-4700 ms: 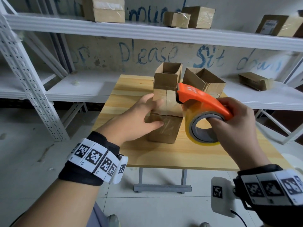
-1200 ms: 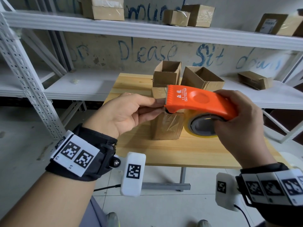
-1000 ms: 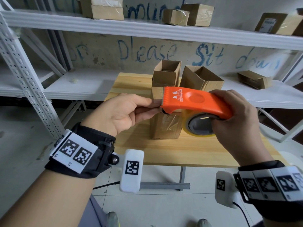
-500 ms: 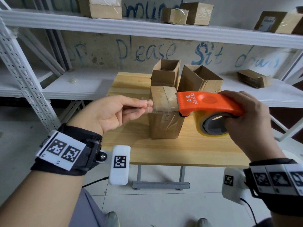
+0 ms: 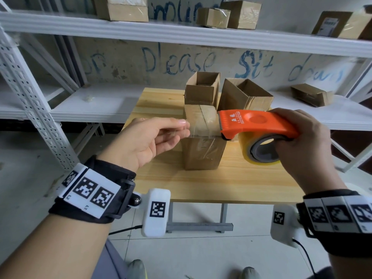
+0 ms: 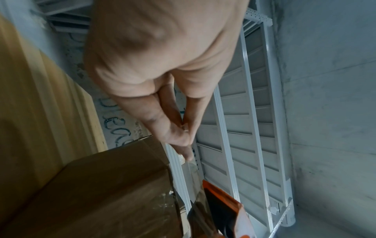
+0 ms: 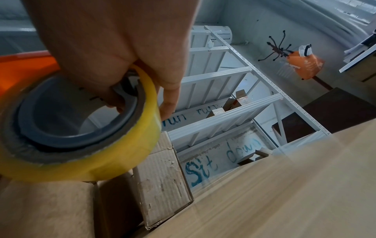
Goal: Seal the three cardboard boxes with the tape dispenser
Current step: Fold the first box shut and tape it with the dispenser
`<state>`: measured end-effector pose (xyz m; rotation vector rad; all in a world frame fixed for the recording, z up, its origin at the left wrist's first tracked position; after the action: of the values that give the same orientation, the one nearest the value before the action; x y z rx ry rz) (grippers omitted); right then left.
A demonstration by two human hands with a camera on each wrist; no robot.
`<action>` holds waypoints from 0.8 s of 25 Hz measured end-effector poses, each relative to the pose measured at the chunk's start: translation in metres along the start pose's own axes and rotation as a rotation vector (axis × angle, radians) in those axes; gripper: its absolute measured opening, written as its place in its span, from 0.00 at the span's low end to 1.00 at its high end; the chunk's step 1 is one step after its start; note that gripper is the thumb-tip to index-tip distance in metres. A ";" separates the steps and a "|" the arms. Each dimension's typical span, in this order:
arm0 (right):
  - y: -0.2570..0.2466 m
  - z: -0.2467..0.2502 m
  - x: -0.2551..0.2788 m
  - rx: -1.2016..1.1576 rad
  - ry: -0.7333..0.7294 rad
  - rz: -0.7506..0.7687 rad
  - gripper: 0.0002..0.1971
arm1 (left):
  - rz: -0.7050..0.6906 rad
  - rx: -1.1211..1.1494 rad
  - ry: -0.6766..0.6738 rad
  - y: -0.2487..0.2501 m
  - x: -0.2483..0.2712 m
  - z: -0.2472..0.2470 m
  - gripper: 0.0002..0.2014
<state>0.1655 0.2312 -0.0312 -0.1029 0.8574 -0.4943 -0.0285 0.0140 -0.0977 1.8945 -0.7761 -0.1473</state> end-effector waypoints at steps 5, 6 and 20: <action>-0.001 -0.006 -0.007 0.024 -0.021 0.030 0.32 | -0.059 -0.011 0.076 -0.001 0.000 0.006 0.11; 0.000 -0.007 -0.008 0.032 -0.025 0.035 0.32 | -0.067 -0.013 0.092 -0.002 0.000 0.007 0.11; -0.006 -0.014 0.000 0.017 -0.024 0.033 0.31 | 0.178 0.042 0.033 -0.035 -0.008 0.010 0.03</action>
<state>0.1526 0.2276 -0.0384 -0.0793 0.8297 -0.4680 -0.0235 0.0199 -0.1341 1.8524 -0.9271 0.0114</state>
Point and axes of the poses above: each hand's wrist, its own x-axis away from the middle knuckle, its own z-axis out of the back of the hand, y = z × x, the point moved 9 cm from there along -x, towards the middle knuckle, and after that the axes turned 12 degrees about x, right-handed, at the moved point
